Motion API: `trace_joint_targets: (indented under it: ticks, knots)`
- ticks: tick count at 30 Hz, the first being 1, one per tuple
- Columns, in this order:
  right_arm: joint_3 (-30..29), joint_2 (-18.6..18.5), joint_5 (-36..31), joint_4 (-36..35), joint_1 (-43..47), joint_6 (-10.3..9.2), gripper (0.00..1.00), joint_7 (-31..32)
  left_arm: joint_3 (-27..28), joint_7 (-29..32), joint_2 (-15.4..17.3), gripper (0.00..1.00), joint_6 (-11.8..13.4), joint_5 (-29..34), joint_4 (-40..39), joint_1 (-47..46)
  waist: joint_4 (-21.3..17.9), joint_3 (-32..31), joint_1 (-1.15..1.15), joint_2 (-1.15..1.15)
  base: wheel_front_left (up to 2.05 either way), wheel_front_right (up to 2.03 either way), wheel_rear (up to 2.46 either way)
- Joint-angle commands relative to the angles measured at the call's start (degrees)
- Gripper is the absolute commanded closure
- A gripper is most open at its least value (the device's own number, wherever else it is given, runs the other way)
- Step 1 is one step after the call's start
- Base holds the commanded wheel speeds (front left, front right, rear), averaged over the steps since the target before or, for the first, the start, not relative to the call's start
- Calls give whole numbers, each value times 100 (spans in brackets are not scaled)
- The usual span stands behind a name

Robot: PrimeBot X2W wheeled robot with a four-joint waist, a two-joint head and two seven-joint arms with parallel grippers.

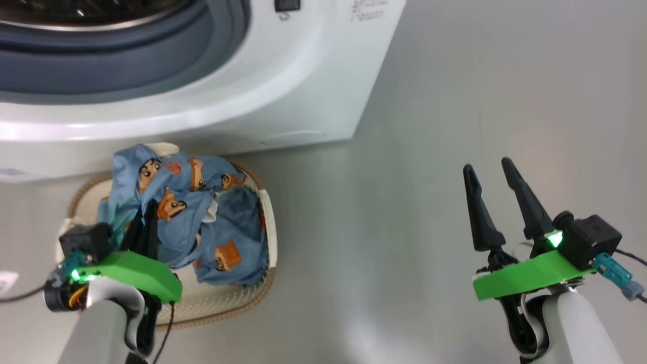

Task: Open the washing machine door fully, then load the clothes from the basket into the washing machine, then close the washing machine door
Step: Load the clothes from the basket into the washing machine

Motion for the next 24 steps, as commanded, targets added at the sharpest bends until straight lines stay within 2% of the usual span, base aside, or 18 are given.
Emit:
trace_joint_targets:
  ticks: [1,13,24]
  knots:
    - [106,11,-78,-102,158,9,0,-27,218,-78,139,100,13,103,-233,196,174,-368,0,0,0,0,0]
    - [39,10,-158,-49,533,9,0,-27,602,-78,-174,100,10,525,-1761,1114,261,-1267,0,0,0,0,0]
    - [12,-18,-149,32,859,9,0,-27,719,-78,-319,100,36,864,-2742,1827,277,-2008,0,0,0,0,0]
